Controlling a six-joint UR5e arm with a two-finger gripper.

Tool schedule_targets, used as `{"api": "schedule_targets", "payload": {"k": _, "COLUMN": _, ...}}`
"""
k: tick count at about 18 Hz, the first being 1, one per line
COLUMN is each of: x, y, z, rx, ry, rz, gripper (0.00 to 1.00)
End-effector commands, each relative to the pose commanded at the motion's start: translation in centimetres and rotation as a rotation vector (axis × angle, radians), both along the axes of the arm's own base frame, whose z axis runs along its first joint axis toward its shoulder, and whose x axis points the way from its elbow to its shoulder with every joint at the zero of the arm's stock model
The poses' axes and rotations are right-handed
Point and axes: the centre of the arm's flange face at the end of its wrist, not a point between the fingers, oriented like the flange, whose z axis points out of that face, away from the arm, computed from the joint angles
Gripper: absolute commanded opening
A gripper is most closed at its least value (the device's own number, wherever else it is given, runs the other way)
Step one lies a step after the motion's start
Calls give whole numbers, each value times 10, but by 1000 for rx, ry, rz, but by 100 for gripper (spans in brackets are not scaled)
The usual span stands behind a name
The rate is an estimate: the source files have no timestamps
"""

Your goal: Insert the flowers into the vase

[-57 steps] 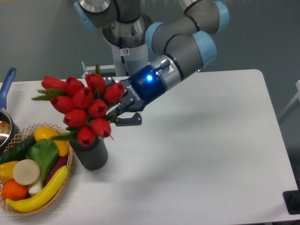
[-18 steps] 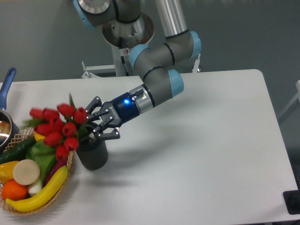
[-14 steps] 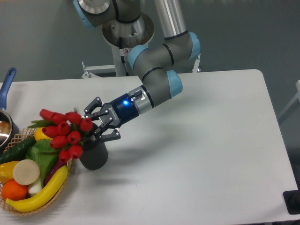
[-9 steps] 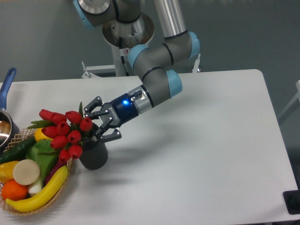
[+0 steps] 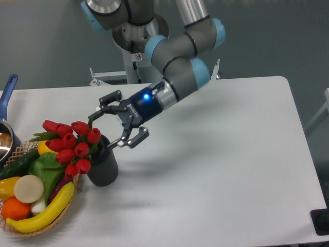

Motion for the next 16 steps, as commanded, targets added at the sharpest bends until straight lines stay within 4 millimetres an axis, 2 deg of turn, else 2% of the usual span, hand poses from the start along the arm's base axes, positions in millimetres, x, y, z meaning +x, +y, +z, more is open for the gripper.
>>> {"api": "schedule_targets", "payload": {"k": 1, "x": -14, "y": -12, "z": 5, "rx": -3, "ry": -7, "rz": 37, "gripper": 100}}
{"api": "schedule_targets", "payload": {"k": 2, "x": -50, "y": -40, "z": 13, "rx": -40, "ry": -9, "rz": 132, "gripper": 100}}
{"api": "schedule_targets", "payload": {"k": 5, "x": -98, "y": -82, "z": 8, "rx": -213, "ry": 87, "rz": 293, "gripper": 100}}
{"api": "schedule_targets", "payload": {"k": 8, "x": -137, "y": -116, "z": 9, "rx": -382, "ry": 187, "rz": 423, "gripper": 100}}
{"api": "schedule_targets", "payload": {"k": 9, "x": -151, "y": -123, "z": 8, "rx": -436, "ry": 214, "rz": 456, "gripper": 100}}
{"api": "schedule_targets", "payload": {"k": 12, "x": -191, "y": -137, "z": -13, "rx": -639, "ry": 281, "rz": 527, "gripper": 100}}
{"api": "schedule_targets", "payload": {"k": 15, "x": -212, "y": -142, "z": -39, "rx": -850, "ry": 338, "rz": 563, "gripper": 100}}
{"api": "schedule_targets", "payload": {"k": 16, "x": -218, "y": -136, "z": -43, "rx": -901, "ry": 363, "rz": 564, "gripper": 100}}
